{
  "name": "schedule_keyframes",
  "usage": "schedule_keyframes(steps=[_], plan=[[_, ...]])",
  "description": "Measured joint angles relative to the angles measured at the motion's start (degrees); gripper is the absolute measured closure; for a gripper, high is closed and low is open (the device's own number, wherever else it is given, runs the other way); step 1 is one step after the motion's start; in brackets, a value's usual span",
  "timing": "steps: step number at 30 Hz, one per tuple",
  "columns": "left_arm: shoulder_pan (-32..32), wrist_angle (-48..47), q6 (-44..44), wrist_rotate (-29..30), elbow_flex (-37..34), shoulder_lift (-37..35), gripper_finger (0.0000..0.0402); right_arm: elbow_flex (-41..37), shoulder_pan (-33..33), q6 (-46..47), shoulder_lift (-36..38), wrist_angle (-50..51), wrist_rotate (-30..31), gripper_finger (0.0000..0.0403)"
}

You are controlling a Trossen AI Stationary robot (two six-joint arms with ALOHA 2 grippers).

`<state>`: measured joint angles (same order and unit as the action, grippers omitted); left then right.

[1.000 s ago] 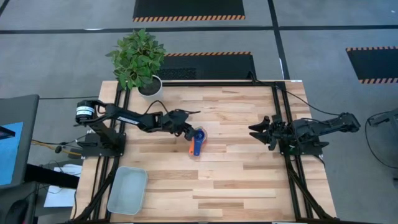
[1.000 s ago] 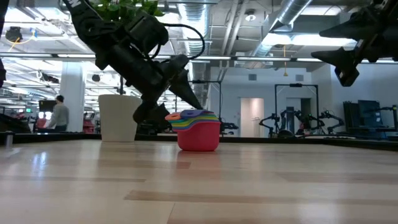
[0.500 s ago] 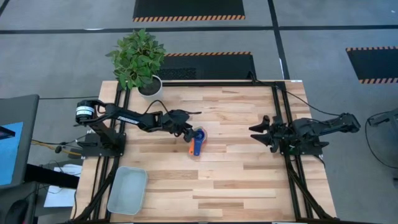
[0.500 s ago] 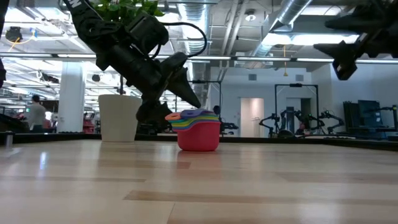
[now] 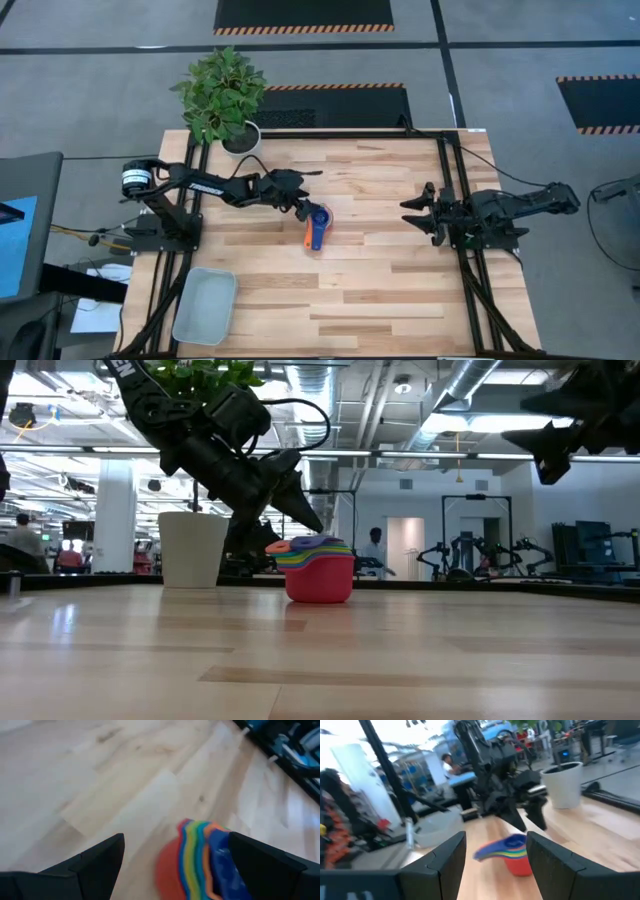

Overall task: Nest measuring cups in basket
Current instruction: Put the stacked measuring cups into the gray bin

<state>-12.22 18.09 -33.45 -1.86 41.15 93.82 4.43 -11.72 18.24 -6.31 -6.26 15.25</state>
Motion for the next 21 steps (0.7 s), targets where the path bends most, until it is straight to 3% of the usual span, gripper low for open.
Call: schedule_keyframes(steps=[8, 13, 21], plan=[[-2.22, -0.63, -2.67, -5.43, 0.99, 0.00, 0.0057, 5.65, 7.83, -1.68, -0.50, 3.87, 0.14, 0.0170], [-2.27, -2.11, -2.13, -7.43, 1.55, 0.00, 0.0057, 12.03, 14.47, 4.72, -1.53, 4.39, 0.12, 0.0170], [-2.26, -3.64, -0.22, -8.16, 1.57, 0.00, 0.0057, 25.96, 19.42, 12.22, -10.76, 16.23, -0.34, 0.0170]])
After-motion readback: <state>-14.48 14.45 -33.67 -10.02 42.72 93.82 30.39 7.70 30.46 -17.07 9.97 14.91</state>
